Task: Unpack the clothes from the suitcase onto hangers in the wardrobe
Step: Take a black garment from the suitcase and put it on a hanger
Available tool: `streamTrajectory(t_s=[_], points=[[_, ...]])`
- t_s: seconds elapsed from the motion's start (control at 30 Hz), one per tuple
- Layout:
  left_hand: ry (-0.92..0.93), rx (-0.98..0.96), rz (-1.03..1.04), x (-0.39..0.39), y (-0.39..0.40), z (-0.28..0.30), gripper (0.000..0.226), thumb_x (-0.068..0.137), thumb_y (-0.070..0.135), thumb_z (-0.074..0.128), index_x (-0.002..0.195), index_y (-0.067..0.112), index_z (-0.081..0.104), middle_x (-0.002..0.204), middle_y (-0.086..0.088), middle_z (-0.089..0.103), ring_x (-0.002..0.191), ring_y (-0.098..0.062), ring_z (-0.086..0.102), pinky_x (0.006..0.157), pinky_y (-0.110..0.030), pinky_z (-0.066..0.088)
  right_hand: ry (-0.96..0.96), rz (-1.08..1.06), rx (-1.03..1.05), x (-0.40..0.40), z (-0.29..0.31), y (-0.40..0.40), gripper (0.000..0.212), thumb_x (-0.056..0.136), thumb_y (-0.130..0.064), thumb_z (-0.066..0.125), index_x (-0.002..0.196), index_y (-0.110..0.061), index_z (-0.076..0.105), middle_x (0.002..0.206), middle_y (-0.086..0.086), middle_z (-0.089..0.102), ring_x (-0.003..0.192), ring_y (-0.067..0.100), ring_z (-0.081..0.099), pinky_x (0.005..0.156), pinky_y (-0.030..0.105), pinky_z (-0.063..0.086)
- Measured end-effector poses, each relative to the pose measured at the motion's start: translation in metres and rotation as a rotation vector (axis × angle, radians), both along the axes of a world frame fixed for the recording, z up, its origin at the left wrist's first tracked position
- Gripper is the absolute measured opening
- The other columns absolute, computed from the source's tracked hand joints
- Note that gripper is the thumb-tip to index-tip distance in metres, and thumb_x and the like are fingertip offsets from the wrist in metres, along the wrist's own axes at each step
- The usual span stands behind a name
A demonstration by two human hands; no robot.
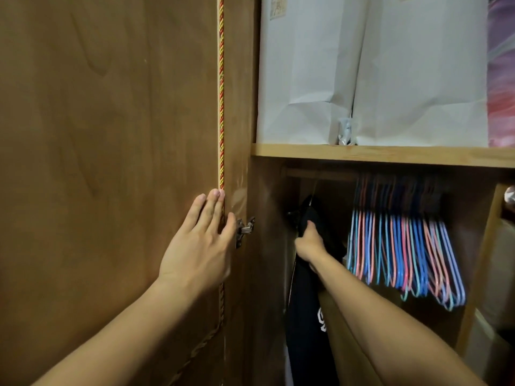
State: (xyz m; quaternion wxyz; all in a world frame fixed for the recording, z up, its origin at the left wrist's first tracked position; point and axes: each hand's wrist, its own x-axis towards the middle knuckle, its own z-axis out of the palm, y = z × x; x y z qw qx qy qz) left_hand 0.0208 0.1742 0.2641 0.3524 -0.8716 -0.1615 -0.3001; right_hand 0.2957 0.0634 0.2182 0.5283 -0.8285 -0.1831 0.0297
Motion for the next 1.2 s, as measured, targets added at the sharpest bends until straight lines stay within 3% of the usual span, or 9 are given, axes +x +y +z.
streamTrajectory(t_s=[0.1,0.2,0.33,0.4,0.5,0.63,0.73,0.93,1.2], points=[[0.0,-0.002,-0.005,0.001,0.0,0.0,0.075,0.099,0.051,0.025,0.159,0.008,0.018,0.156,-0.037,-0.013,0.149,-0.05,-0.014,0.122,-0.056,-0.013,0.02,0.147,0.009,-0.007,0.012,0.045,0.081,0.09,-0.008,0.065,0.157,-0.017,0.021,0.154,0.008,0.042,0.138,0.028,0.044,0.111,0.031,0.038],[-0.001,0.007,-0.001,0.001,0.0,0.0,0.075,0.099,0.051,0.025,0.16,0.008,0.012,0.156,-0.036,-0.017,0.148,-0.05,-0.019,0.121,-0.055,-0.017,0.049,0.217,0.016,-0.016,0.01,0.077,0.091,0.092,-0.015,0.066,0.16,-0.018,0.007,0.158,0.007,0.036,0.141,0.027,0.04,0.113,0.031,0.035],[0.02,0.009,0.027,0.0,-0.002,0.001,0.079,0.099,0.054,0.025,0.161,0.009,0.006,0.155,-0.036,-0.022,0.146,-0.049,-0.024,0.12,-0.055,-0.018,-0.014,0.284,-0.08,-0.023,-0.003,0.065,0.074,0.101,-0.038,0.052,0.16,-0.019,0.011,0.16,0.006,0.032,0.145,0.026,0.034,0.116,0.032,0.027],[0.027,0.012,0.037,0.0,-0.002,0.001,0.08,0.099,0.056,0.024,0.161,0.009,0.004,0.155,-0.037,-0.023,0.146,-0.049,-0.025,0.12,-0.056,-0.018,-0.179,0.25,-0.214,-0.032,-0.017,0.044,0.058,0.103,-0.042,0.046,0.154,-0.019,0.034,0.152,0.009,0.045,0.14,0.027,0.042,0.115,0.035,0.034],[0.0,-0.012,0.016,0.002,-0.002,0.0,0.078,0.098,0.056,0.026,0.16,0.009,0.017,0.158,-0.035,-0.011,0.15,-0.048,-0.014,0.122,-0.055,-0.012,-0.594,0.009,-0.452,-0.039,-0.042,-0.007,0.032,0.095,-0.031,0.049,0.114,-0.015,0.069,0.114,0.011,0.063,0.111,0.035,0.056,0.091,0.039,0.048],[-0.053,-0.086,-0.055,0.005,-0.009,0.002,0.065,0.091,0.043,0.041,0.141,0.004,0.056,0.157,-0.033,0.025,0.152,-0.044,0.017,0.125,-0.054,0.008,-0.996,-0.335,-0.805,-0.025,-0.031,-0.075,0.023,0.072,-0.024,0.07,0.092,-0.014,0.066,0.095,0.011,0.055,0.092,0.034,0.05,0.077,0.043,0.038],[-0.066,-0.089,-0.07,0.009,-0.01,-0.001,0.062,0.089,0.038,0.043,0.136,0.002,0.059,0.155,-0.035,0.028,0.151,-0.044,0.021,0.125,-0.054,0.011,-0.989,-0.477,-0.941,-0.007,-0.016,-0.097,0.021,0.082,-0.021,0.06,0.102,-0.015,0.06,0.102,0.011,0.055,0.096,0.032,0.049,0.081,0.044,0.034],[-0.086,-0.03,-0.071,0.007,-0.004,-0.003,0.063,0.09,0.037,0.039,0.139,0.001,0.056,0.156,-0.035,0.024,0.151,-0.045,0.018,0.125,-0.054,0.008,-0.731,-0.491,-1.087,0.006,-0.004,-0.105,0.057,0.093,-0.03,0.059,0.142,-0.005,0.043,0.113,0.008,0.069,0.1,0.027,0.065,0.089,0.042,0.042],[-0.105,-0.022,-0.09,0.008,-0.006,-0.005,0.063,0.088,0.037,0.04,0.136,0.0,0.059,0.154,-0.036,0.027,0.15,-0.046,0.022,0.125,-0.055,0.011,-0.661,-0.404,-0.702,-0.005,0.018,-0.104,0.019,0.093,-0.007,0.051,0.11,-0.004,0.06,0.108,0.018,0.069,0.102,0.04,0.065,0.079,0.04,0.051]])
